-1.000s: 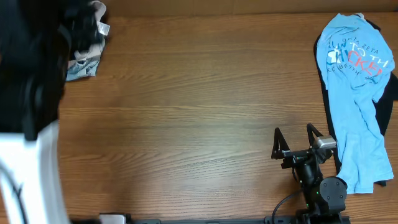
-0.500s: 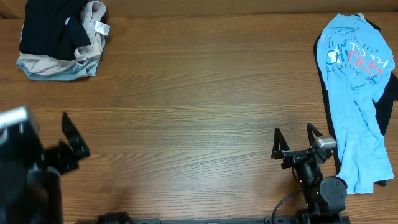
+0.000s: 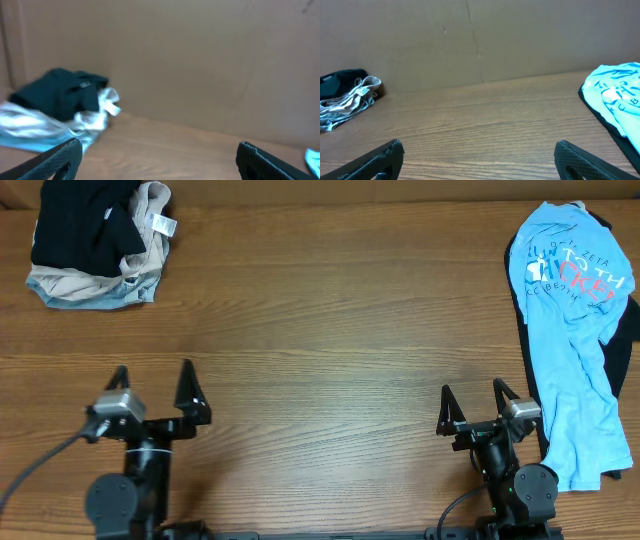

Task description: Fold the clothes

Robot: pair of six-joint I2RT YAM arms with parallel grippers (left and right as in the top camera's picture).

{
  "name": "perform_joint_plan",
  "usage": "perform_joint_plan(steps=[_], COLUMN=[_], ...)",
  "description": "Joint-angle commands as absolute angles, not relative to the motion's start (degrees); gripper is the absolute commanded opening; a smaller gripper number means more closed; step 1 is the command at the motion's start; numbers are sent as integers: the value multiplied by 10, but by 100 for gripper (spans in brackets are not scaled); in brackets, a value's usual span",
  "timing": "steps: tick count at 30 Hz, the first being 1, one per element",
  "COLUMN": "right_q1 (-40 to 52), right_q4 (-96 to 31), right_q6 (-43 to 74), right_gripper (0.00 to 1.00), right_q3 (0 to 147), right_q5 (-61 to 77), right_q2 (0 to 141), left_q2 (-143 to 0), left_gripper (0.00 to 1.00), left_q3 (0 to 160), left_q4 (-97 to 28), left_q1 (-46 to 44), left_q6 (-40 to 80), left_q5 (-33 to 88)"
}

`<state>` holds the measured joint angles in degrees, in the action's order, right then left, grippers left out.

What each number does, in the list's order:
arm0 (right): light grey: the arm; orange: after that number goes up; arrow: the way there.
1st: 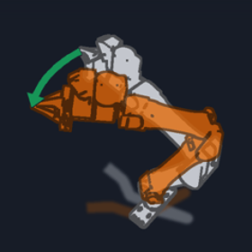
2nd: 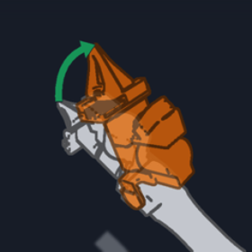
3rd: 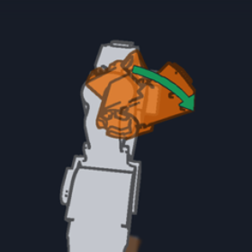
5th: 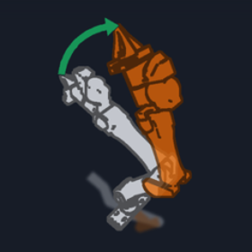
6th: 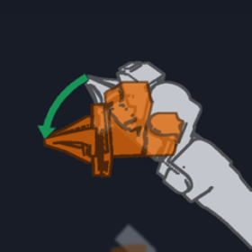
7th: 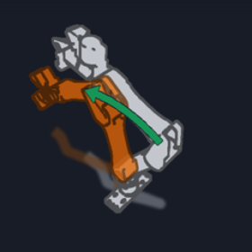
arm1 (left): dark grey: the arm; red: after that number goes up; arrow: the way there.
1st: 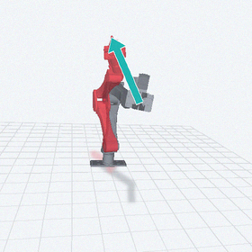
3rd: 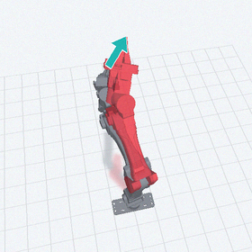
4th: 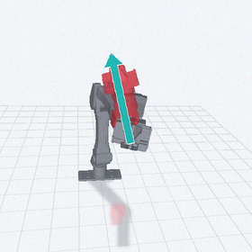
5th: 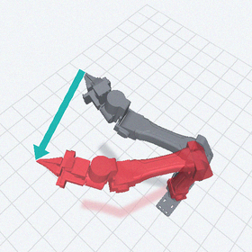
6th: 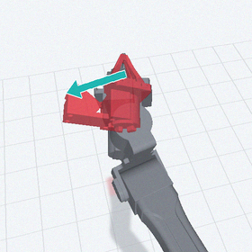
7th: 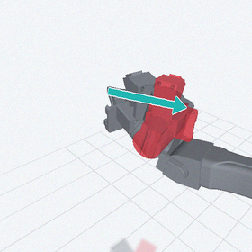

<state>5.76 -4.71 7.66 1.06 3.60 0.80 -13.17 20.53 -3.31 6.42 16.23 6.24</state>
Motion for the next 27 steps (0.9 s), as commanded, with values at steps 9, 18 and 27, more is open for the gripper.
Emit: perform_joint_plan(steps=[9, 18, 27], right_q1=[59, 59, 59], right_q4=[-45, -45, -45], right_q6=[74, 74, 74], right_gripper=[100, 100, 100], right_q3=[4, 4, 4], right_q5=[30, 30, 30], right_q2=[2, 2, 2], left_q2=[-15, -3, -4], left_gripper=[100, 100, 100], left_q3=[19, 3, 3], left_q4=[58, -45, -44], left_q1=[18, 17, 17], left_q6=[219, 176, 176], left_q5=[13, 7, 2])
